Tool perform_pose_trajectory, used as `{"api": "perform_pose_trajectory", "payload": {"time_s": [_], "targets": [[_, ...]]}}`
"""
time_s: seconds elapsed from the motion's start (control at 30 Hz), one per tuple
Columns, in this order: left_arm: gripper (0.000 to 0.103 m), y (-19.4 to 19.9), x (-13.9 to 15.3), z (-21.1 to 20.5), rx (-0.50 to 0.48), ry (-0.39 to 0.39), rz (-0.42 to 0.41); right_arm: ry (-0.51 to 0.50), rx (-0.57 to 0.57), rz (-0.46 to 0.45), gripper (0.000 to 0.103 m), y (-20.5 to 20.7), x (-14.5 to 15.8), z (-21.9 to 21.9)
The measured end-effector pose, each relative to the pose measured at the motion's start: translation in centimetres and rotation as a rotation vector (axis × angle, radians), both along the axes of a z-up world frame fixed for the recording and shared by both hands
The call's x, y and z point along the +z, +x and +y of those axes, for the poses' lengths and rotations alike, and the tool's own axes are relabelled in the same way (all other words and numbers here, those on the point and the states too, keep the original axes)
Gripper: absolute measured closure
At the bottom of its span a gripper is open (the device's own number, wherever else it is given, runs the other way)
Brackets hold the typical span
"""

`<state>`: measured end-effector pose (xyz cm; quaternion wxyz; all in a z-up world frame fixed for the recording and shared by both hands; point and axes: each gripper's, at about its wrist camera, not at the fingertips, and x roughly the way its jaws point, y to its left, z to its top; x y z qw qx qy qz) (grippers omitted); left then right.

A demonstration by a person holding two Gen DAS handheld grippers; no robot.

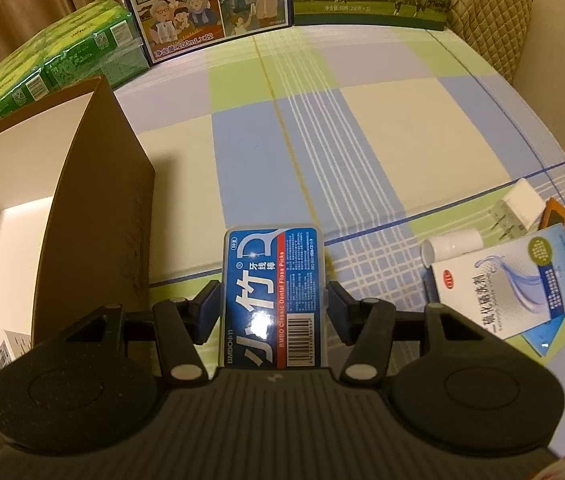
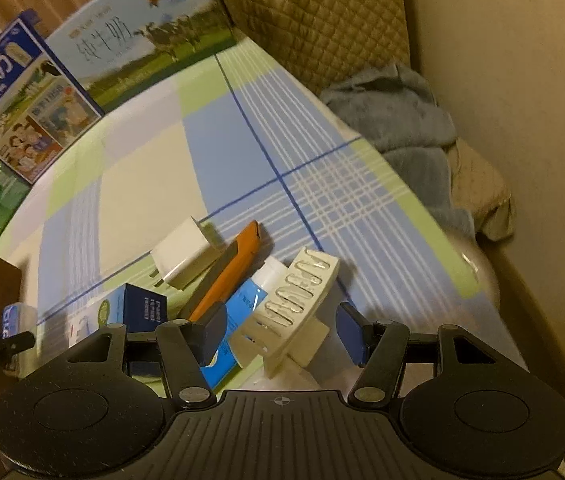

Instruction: Organize rigid objects

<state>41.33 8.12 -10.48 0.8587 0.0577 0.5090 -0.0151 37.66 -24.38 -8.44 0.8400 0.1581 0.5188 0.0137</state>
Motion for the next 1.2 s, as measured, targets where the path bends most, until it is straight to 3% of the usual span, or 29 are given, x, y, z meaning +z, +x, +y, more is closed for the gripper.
{"api": "perform_pose_trajectory", "payload": {"time_s": [0.23, 0.3, 0.4, 0.87, 1.2], "targets": [[0.051, -0.8, 0.5, -0.2, 0.0, -0.015, -0.01, -0.009, -0.018, 0.03, 0.05, 0.8, -1.1, 0.1], [0.051, -1.0, 0.6, -0.3, 0.0, -0.018, -0.012, 0.008, -0.008, 0.024, 0.071, 0.7, -1.0, 0.0], [0.051, -1.4, 0.9, -0.4, -0.003, -0.028, -0.017, -0.016, -0.014, 0.019, 0.078, 0.6, -0.8, -0.2], [0.051, -4.3, 3.2, -1.1, -0.017, -0.079, -0.064, 0.035, -0.023, -0.084, 0.079, -2.1, 2.6, -1.5], [0.051, -7.4, 6.4, 0.0, -0.009, -0.125, -0.132, 0.099, 0.103, -0.162, 0.079, -4.6, 6.4, 2.3]]}}
